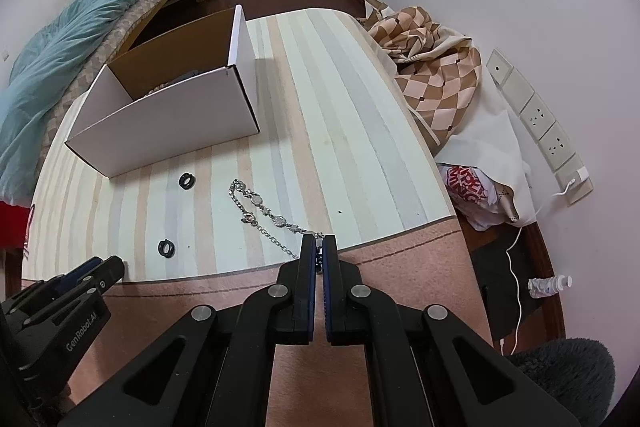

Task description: Organize jewelry

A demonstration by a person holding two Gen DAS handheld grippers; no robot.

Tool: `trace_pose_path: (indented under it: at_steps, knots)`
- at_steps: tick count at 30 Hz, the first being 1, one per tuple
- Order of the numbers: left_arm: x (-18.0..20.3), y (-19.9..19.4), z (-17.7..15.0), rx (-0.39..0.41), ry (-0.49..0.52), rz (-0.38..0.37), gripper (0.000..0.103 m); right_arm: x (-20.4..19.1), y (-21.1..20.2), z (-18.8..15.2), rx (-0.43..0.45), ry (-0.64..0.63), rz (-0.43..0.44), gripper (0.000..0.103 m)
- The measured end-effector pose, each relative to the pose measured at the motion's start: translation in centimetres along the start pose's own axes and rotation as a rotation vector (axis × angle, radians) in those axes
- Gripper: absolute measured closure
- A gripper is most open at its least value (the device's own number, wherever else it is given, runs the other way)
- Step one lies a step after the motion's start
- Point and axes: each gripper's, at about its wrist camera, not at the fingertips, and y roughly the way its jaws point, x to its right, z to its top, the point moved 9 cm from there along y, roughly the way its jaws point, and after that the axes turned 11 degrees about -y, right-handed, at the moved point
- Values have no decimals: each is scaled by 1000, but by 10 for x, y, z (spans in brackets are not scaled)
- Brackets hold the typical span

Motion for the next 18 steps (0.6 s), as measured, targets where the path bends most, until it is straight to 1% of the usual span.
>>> trace_pose_path:
  at_steps: [5, 10, 18]
  knots:
    - [2, -9, -1, 16, 6, -21, 99, -6, -9, 4, 17, 1, 21, 100]
    - [7, -30, 7, 54, 13, -51, 99, -10, -31, 18, 62, 4, 51, 100]
    - [9, -70, 33, 131, 10, -92, 99, -20, -75, 50, 150, -14, 105, 100]
